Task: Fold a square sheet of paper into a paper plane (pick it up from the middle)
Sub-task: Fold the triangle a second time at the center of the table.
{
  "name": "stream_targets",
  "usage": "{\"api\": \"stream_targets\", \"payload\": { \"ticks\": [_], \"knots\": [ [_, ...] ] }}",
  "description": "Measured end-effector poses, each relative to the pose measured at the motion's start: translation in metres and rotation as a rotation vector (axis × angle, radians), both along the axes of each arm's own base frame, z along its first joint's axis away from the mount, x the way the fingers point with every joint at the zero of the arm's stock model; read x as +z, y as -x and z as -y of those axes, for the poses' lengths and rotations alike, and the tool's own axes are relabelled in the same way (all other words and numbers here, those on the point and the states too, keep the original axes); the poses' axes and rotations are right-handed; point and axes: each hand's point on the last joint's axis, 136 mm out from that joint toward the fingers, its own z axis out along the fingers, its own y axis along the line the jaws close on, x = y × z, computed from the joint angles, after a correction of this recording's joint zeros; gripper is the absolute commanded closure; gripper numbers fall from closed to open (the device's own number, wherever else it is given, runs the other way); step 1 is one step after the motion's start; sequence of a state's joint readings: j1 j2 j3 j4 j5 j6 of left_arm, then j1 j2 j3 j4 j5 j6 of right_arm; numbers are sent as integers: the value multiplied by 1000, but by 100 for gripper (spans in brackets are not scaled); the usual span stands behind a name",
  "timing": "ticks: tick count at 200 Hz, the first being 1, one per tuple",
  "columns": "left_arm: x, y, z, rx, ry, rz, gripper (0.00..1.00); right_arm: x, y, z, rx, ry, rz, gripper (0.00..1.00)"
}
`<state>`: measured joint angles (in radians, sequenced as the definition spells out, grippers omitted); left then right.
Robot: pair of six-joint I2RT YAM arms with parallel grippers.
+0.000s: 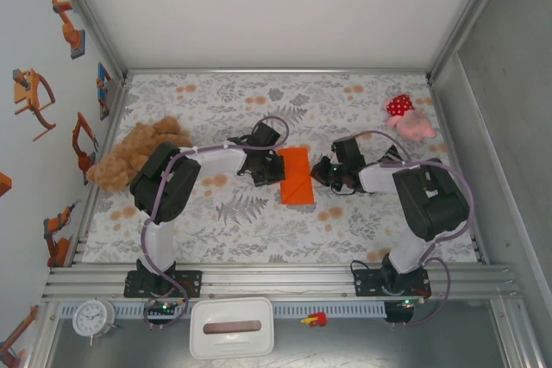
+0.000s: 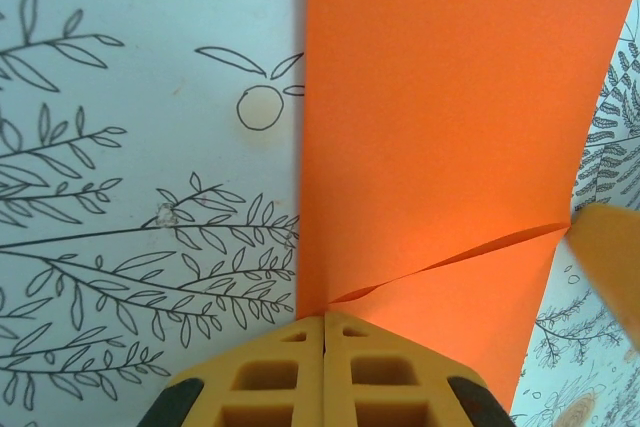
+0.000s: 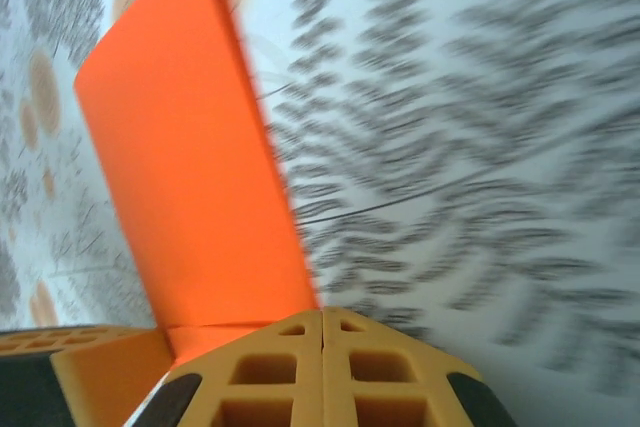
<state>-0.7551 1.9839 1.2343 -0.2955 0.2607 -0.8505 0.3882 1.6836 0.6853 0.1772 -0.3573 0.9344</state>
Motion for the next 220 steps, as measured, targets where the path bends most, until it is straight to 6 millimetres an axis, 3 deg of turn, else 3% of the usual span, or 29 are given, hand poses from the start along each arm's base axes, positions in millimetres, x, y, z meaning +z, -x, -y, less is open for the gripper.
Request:
{"api": "stream_targets", "payload": {
  "ticks": [16,37,56,83,107,145,198,220],
  "knots": [
    [0,0,0,-3,0,2,99,3,-2,13,-40,31,6,100],
    [1,0,0,-10,-1,5,99,18,-3,12,-26,22,39,100],
    [1,0,1,-20,-5,7,99,30,-1,-3,33,-4,63,100],
    [1,-1,1,-40,-10,14,98,37,10,-38,149,-56,71,100],
    [1,-2,2,-53,-12,19,98,26,19,-56,206,-96,35,100],
    [2,-2,2,-65,-12,23,98,3,25,-58,220,-103,-33,100],
    [4,-1,4,-78,-2,28,93,-1,26,-56,219,-83,-36,100],
    [14,-2,5,-79,28,63,91,-1,26,-55,221,-78,-33,100]
  ]
}}
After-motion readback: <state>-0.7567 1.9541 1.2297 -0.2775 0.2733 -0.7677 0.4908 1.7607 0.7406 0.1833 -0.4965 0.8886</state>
